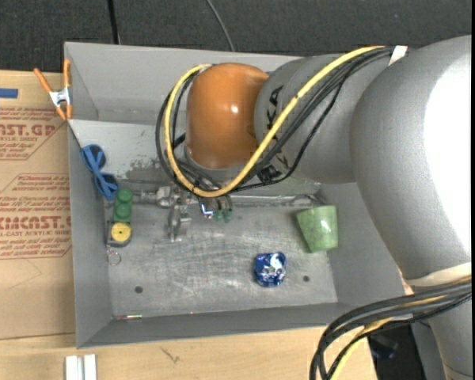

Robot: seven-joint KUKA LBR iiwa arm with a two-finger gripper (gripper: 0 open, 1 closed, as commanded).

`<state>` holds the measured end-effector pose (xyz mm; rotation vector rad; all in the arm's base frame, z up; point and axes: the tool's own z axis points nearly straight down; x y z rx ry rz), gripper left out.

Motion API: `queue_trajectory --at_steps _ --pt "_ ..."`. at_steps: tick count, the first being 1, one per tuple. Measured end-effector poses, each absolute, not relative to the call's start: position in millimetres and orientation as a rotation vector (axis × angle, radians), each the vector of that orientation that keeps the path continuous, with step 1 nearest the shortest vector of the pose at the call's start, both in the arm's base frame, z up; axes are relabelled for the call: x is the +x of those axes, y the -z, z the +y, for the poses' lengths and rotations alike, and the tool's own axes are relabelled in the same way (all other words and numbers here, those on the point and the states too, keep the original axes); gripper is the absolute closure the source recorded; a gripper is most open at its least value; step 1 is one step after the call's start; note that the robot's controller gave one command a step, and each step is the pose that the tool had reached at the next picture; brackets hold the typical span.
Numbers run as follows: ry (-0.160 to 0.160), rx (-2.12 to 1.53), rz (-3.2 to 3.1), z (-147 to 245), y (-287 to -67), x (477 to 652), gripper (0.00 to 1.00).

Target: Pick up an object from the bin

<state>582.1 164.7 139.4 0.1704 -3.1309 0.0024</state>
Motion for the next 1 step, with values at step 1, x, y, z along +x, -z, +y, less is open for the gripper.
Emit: queue_trajectory --at_steps 1 --pt "0.002 0.212 -3.141 159.2 -183.4 577.5 1.0"
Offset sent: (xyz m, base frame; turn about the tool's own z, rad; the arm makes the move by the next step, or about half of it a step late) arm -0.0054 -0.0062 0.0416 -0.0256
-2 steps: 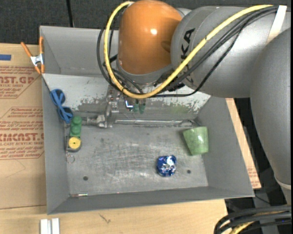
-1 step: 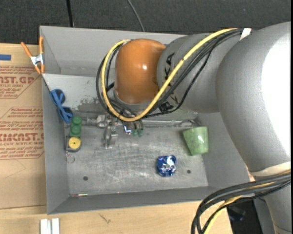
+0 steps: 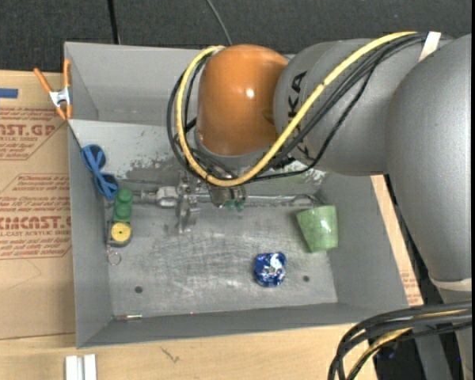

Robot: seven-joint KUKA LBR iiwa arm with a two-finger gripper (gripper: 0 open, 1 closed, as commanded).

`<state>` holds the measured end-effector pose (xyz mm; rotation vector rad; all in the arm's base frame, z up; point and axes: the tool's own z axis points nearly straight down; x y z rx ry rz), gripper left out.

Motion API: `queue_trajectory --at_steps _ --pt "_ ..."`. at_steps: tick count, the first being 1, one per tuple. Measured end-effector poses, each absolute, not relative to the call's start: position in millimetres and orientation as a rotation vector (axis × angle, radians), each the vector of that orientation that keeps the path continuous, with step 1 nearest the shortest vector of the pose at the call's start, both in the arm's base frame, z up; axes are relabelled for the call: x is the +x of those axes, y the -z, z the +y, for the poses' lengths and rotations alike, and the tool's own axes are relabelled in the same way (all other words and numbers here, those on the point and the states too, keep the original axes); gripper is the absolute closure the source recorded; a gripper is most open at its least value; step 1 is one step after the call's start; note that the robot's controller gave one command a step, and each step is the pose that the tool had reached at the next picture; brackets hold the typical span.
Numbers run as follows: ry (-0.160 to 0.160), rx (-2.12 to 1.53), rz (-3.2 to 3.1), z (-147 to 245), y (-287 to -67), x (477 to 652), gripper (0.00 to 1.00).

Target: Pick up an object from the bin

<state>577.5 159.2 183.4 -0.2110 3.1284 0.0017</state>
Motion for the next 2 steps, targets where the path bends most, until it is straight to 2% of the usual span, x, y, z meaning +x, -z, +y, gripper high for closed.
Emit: queue_trajectory --at_steps 1,2 --pt "-0.001 0.117 3.142 165 -137 557.2 1.0" --pt "0.005 0.149 3.136 68 -194 515.0 1.0"
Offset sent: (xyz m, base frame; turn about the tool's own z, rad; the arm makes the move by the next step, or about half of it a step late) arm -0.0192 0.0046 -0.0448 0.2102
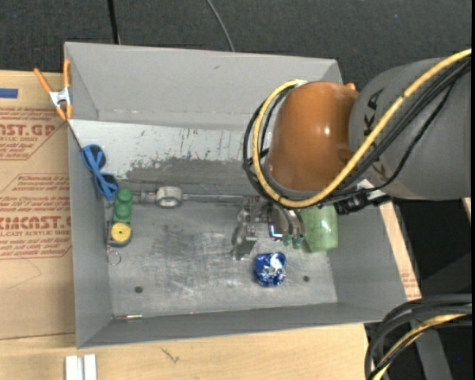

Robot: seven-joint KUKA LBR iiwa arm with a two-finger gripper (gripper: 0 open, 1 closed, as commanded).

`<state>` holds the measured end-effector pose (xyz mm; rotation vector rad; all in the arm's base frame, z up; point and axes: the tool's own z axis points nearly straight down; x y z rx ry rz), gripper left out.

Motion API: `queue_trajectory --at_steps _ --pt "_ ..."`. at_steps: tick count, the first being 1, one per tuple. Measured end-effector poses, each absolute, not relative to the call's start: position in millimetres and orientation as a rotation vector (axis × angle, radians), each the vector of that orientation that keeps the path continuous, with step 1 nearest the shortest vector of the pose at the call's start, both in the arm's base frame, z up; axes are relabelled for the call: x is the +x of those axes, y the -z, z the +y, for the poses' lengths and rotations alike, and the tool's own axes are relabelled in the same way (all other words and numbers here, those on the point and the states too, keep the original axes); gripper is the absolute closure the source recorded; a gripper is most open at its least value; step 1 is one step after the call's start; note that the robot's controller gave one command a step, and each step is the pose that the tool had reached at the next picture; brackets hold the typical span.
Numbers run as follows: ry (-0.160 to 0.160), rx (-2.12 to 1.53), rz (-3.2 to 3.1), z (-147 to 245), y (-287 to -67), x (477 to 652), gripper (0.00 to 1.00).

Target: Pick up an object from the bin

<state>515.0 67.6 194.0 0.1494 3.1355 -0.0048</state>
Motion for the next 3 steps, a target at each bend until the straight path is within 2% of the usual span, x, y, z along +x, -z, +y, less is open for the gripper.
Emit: queue_trajectory --at_steps 1,2,3 --pt "-0.001 0.372 3.126 135 -104 504.4 1.0" --pt "0.0 0.162 3.137 119 -136 493.5 1.0" --pt "0.005 0.045 3.143 -10 -134 483.8 1.0"
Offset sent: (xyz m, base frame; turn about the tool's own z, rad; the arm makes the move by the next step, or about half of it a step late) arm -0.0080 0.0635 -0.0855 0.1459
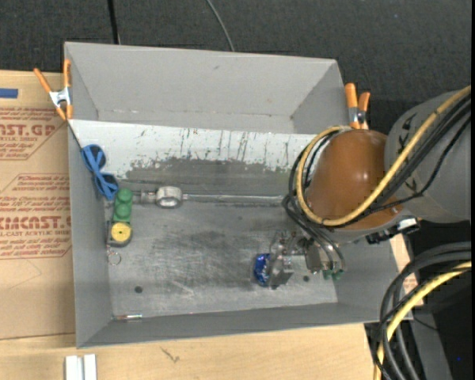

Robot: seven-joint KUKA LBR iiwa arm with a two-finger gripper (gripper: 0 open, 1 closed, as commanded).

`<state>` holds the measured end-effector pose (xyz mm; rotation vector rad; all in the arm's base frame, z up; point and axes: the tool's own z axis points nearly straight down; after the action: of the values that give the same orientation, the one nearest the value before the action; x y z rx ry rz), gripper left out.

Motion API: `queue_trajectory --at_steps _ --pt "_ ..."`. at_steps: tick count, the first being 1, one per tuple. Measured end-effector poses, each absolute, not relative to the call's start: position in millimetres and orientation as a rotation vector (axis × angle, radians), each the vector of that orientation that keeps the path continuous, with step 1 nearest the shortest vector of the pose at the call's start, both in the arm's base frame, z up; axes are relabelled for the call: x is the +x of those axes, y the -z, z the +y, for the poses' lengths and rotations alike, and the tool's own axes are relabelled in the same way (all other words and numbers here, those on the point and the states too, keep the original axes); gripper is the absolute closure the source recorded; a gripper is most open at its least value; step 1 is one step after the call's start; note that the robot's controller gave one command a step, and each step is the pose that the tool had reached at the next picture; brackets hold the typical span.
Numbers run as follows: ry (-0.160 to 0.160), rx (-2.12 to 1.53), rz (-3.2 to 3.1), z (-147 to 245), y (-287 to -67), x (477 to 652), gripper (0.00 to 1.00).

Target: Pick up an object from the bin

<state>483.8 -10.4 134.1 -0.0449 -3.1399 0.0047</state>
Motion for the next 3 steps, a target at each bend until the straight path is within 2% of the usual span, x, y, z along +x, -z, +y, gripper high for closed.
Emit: queue_trajectory --at_steps 1,2,3 --pt "-0.002 -0.014 -3.152 -24 -239 486.2 1.0" --pt "0.001 -0.012 -3.143 -23 -234 484.7 0.0" --pt "0.002 -0.217 -3.147 3 -69 497.9 0.0"
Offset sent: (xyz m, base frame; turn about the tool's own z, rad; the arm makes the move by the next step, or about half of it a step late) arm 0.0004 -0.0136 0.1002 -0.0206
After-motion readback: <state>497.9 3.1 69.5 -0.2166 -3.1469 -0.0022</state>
